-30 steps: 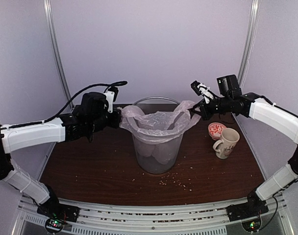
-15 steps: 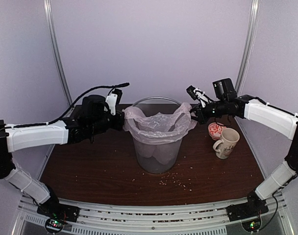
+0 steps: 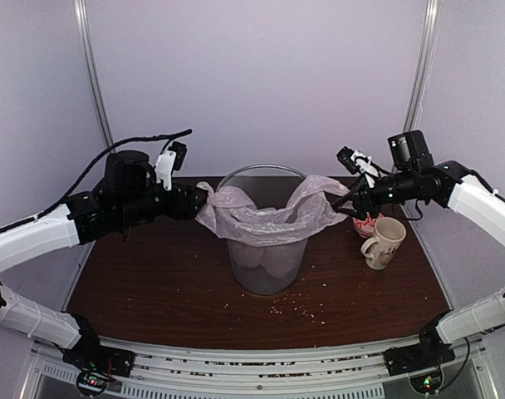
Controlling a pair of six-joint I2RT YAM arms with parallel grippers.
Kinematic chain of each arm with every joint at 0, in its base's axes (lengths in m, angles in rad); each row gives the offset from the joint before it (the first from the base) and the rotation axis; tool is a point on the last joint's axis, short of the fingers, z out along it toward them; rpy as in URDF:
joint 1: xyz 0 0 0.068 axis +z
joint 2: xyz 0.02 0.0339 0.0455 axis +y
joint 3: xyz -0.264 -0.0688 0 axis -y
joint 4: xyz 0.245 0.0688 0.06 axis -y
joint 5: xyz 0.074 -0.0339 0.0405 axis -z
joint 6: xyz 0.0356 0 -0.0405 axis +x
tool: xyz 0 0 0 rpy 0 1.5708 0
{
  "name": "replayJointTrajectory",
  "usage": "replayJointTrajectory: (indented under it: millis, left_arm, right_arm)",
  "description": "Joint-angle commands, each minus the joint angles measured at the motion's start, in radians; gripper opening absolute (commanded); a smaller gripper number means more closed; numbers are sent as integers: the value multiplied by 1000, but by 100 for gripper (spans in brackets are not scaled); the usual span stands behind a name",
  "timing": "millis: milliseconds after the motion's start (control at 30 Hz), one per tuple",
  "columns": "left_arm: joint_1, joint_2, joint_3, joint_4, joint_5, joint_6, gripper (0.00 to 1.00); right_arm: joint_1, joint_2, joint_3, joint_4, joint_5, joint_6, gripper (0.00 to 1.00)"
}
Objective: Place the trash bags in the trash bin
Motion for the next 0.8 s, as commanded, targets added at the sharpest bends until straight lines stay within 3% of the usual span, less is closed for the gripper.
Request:
replayJointTrajectory:
  millis: [0,267,400,567,767]
  left_arm:
    - [2,-50,106,-198,45,91,73]
    - [-6,-117,231,-418,25,194,77]
    - [-75,-113,283,-464,52,301,76]
    - [-220,59,430,-546,-65,522,77]
    - [-255,233,597,-679,-183,625,75]
  right_arm:
    - [-7,-65,57,-147,110,-94,61]
    - [-6,-37,240,-287,114,-200,62]
    - [11,-34,317,-307,126,-277,62]
    - [71,61,414,-356,165,-401,59]
    - [160,148,456,-348,201,-468,58]
